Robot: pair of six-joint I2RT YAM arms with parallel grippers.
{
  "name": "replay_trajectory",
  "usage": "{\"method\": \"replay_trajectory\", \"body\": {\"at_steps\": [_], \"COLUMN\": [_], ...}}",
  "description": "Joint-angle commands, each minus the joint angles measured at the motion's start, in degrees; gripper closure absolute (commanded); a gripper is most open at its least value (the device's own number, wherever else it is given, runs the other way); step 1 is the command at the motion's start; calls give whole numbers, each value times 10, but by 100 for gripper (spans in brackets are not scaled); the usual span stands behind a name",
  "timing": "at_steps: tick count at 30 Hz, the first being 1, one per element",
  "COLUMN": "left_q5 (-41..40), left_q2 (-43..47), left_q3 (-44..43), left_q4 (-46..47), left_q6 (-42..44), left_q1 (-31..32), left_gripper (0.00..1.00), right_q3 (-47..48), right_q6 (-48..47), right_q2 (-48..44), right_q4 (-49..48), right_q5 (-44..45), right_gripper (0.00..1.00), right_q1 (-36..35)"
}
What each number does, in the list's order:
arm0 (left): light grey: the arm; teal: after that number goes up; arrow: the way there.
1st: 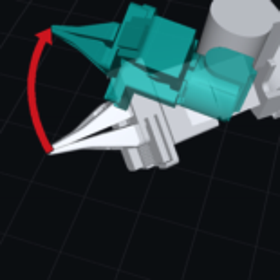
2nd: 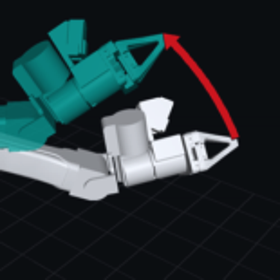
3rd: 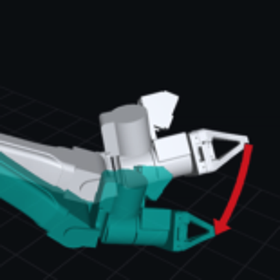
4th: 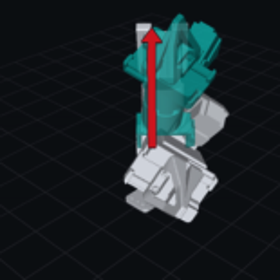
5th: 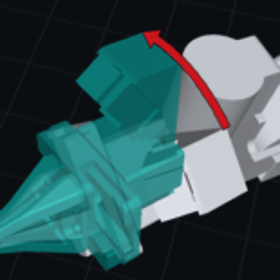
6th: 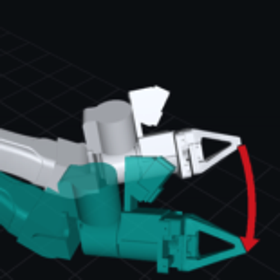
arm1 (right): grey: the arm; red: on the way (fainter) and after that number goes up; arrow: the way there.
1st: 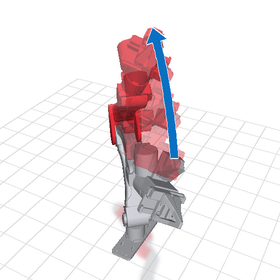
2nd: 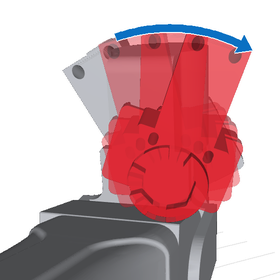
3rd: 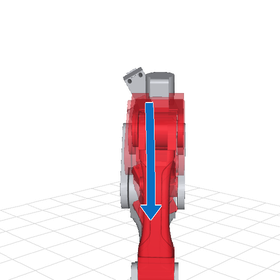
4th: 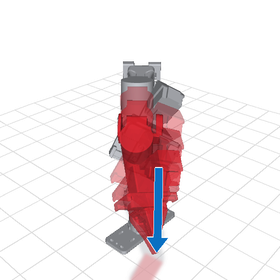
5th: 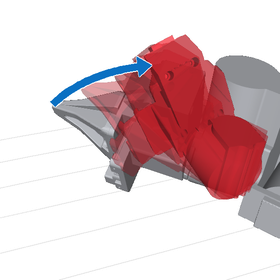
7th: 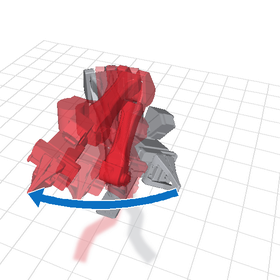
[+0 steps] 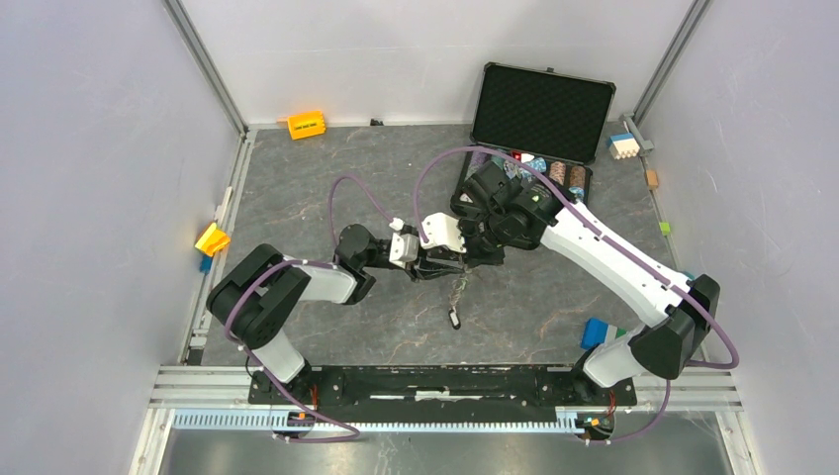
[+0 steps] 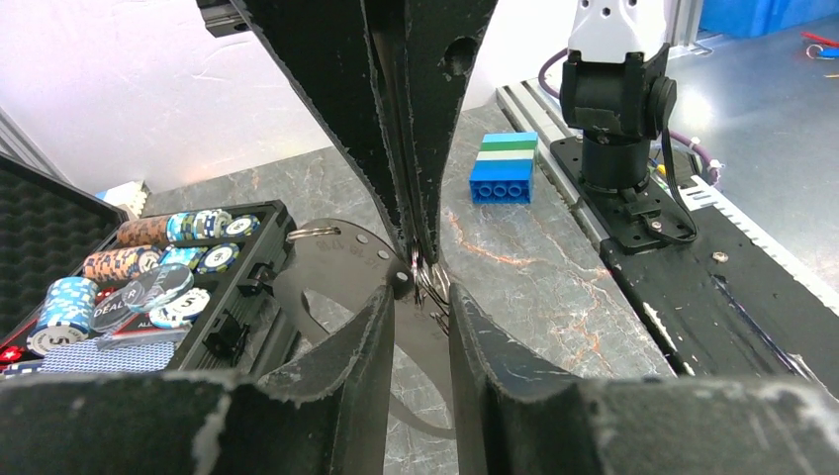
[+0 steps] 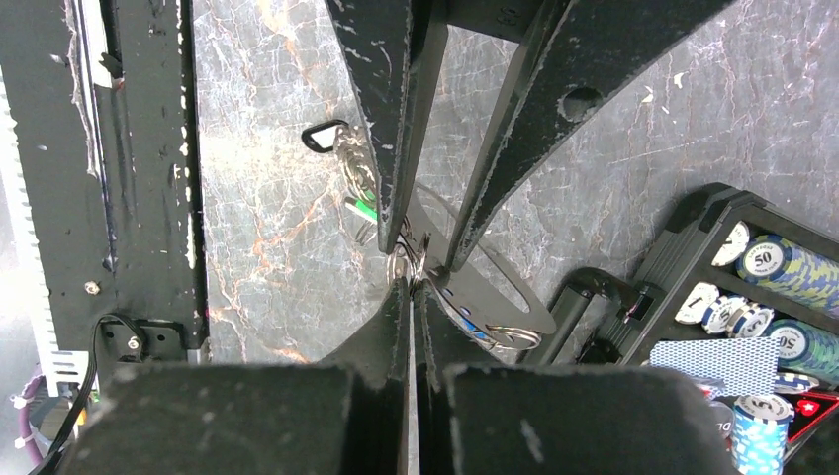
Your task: Put the keys on the keyring
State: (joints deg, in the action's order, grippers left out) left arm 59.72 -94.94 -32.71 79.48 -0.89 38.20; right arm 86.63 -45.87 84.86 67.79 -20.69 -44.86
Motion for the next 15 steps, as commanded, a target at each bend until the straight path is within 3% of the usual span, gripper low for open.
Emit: {"method": "replay_trajectory", "body": {"at_steps": [1, 15], "left_q5": [19, 41], "left_q2": [22, 31], "left_q3": [5, 5], "left_q4": [47, 66], "left_q6": [-16, -34], "left_q1": [-7, -15], "left_gripper": [67, 62], "right_q3": [0, -6], "right_q6": [3, -3], "right_q2": [-23, -20], "right_q4": [-21, -17], "right_q5": [-22, -28], "right_gripper": [100, 100], "right_q1": [3, 6]}}
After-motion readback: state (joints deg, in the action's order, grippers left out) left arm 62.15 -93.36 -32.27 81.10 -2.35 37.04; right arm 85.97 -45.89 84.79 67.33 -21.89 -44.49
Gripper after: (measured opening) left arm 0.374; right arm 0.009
